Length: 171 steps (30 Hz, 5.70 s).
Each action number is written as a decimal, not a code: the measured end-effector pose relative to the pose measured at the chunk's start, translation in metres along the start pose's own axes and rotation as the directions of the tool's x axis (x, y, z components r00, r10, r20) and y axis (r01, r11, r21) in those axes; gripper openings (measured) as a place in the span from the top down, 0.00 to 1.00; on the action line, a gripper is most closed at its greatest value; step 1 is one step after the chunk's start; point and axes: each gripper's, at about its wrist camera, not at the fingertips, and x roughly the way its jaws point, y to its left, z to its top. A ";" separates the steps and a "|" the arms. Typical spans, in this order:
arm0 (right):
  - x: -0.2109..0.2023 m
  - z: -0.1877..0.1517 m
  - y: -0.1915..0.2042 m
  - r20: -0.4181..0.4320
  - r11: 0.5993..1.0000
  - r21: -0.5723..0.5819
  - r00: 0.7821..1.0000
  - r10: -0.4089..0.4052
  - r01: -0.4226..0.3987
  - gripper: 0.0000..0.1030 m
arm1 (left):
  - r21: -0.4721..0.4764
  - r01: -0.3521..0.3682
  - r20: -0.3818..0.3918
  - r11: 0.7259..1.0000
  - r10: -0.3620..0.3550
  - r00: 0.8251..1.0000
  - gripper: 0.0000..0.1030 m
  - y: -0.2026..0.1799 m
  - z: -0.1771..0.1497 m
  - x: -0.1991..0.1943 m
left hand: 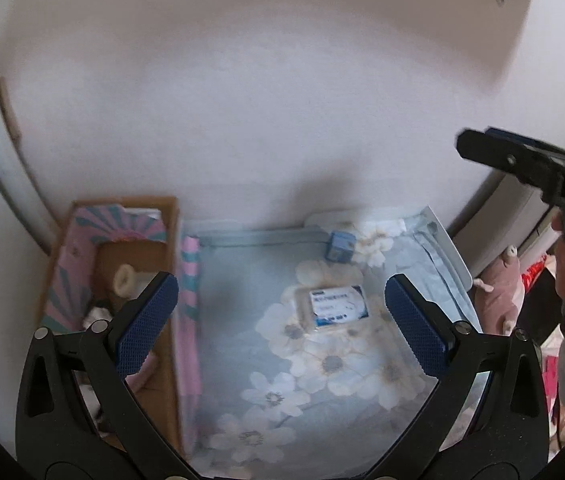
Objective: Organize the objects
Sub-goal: 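Grasp the white Deep Care floss box with left tool while right tool grasps small blue box, then lift and carry the floss box and blue box with both tools over the cardboard box, then open both tools to drop the floss box and blue box inside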
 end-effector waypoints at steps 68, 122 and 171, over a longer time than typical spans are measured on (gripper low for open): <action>0.101 -0.028 -0.015 -0.144 1.000 -0.016 0.990 0.000 -0.002 0.61 | -0.108 0.002 -0.085 0.994 -0.011 0.996 0.13 -0.023 -0.020 0.093; 0.026 0.008 0.163 -0.053 0.990 -0.095 0.994 0.100 -0.105 0.61 | -0.275 -0.182 0.088 0.944 0.213 0.973 0.13 0.122 -0.019 -0.067; 0.289 0.000 0.248 -0.457 0.859 -0.303 0.854 0.248 -0.412 0.57 | -0.438 -0.337 -0.235 0.833 0.255 0.938 0.09 0.190 -0.098 0.056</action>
